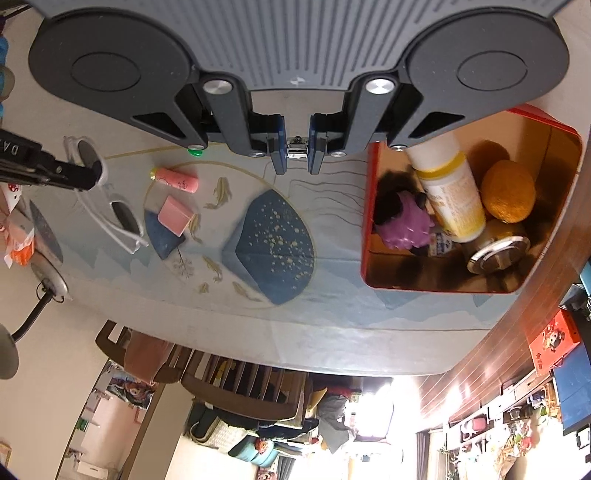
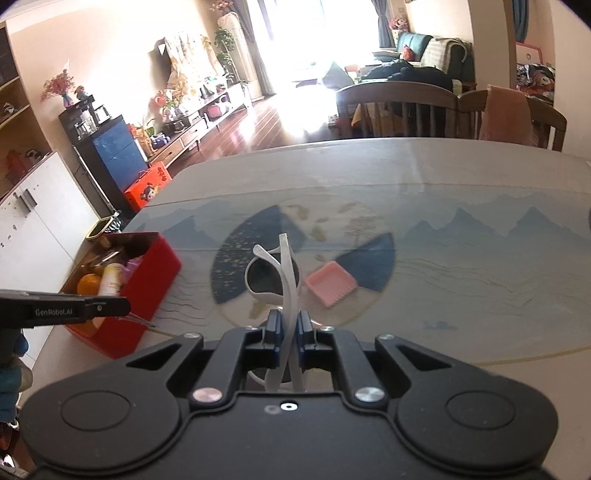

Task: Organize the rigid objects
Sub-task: 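Carry the nail clipper with the left tool while the right tool carries the sunglasses to the box, then open the left tool to drop the clipper while the right tool releases the sunglasses into the box, then withdraw both open tools from the box back over the table, then lower the left tool to the purple block while the right tool lowers around the pink tube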

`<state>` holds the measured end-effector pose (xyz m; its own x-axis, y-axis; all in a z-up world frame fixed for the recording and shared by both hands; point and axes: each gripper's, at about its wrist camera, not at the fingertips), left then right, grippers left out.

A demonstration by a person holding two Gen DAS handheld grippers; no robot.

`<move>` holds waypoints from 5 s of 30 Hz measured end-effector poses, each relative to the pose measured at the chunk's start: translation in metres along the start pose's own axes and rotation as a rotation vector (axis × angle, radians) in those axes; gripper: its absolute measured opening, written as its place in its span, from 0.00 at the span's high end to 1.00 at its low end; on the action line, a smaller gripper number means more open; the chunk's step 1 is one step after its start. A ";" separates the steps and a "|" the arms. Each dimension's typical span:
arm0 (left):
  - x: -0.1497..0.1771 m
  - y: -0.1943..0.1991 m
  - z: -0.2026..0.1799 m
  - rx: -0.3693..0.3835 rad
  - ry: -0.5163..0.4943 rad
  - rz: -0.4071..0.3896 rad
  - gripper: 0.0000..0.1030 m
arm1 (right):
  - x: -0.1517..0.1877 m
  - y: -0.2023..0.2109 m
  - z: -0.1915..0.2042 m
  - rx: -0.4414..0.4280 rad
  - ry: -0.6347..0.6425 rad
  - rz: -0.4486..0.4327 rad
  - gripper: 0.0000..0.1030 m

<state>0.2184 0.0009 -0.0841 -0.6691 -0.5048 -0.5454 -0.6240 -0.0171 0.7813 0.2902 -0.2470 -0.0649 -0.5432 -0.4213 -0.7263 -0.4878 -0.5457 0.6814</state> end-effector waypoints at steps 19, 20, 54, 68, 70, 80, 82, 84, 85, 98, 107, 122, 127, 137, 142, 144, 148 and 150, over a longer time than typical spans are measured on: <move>-0.046 0.042 0.091 0.027 0.023 -0.055 0.89 | -0.051 -0.033 0.119 -0.027 0.082 -0.038 0.92; -0.047 0.042 0.097 0.025 0.023 -0.055 0.89 | -0.054 -0.036 0.125 -0.029 0.083 -0.038 0.92; -0.033 0.016 0.178 0.046 -0.094 0.085 0.89 | -0.080 -0.157 0.233 0.023 0.265 0.119 0.92; -0.030 0.013 0.176 0.037 -0.078 0.098 0.89 | -0.073 -0.147 0.222 0.024 0.198 0.111 0.71; -0.030 0.014 0.175 0.035 -0.074 0.097 0.89 | -0.073 -0.142 0.222 0.017 0.197 0.111 0.68; -0.031 0.027 0.162 0.037 -0.078 0.053 0.89 | -0.075 -0.113 0.223 -0.013 0.195 0.080 0.63; -0.032 0.030 0.159 0.039 -0.081 0.042 0.89 | -0.075 -0.106 0.221 -0.012 0.190 0.071 0.63; -0.032 0.033 0.155 0.039 -0.085 0.030 0.88 | -0.074 -0.098 0.220 -0.010 0.188 0.061 0.62; -0.032 0.034 0.153 0.040 -0.086 0.023 0.88 | -0.074 -0.094 0.219 -0.009 0.185 0.056 0.61; -0.030 0.049 0.125 0.069 -0.105 -0.030 0.77 | -0.066 -0.046 0.194 -0.015 0.137 -0.013 0.40; -0.028 0.057 0.103 0.081 -0.112 -0.084 0.46 | -0.050 -0.006 0.155 0.020 0.083 -0.067 0.30; -0.019 0.045 0.050 0.110 -0.126 -0.106 0.29 | -0.008 0.036 0.072 0.104 0.014 -0.090 0.15; -0.014 0.033 0.025 0.129 -0.138 -0.096 0.24 | 0.000 0.039 0.050 0.107 0.010 -0.080 0.05; -0.002 0.004 -0.015 0.109 -0.144 -0.068 0.20 | 0.005 0.025 0.011 0.083 0.050 -0.031 0.00; 0.008 -0.012 -0.036 0.103 -0.175 -0.033 0.20 | 0.006 0.011 -0.010 0.077 0.057 0.004 0.00; 0.012 -0.018 -0.045 0.102 -0.189 -0.020 0.20 | 0.006 0.004 -0.018 0.073 0.061 0.017 0.00; 0.022 -0.029 -0.063 0.116 -0.224 0.017 0.20 | 0.005 -0.011 -0.027 0.042 0.101 0.050 0.00; 0.027 -0.037 -0.071 0.142 -0.244 0.068 0.20 | 0.005 -0.019 -0.030 0.018 0.131 0.072 0.00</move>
<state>0.2521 -0.0734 -0.1065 -0.7782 -0.2778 -0.5633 -0.6128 0.1392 0.7779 0.3170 -0.2601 -0.0840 -0.4839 -0.5509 -0.6799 -0.4635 -0.4976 0.7331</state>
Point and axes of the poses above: each gripper's, at about its wrist camera, not at the fingertips, and y roughly against the way its jaws point, z to its left, x to its underside, and after that the axes turned 12 degrees about y, right-handed
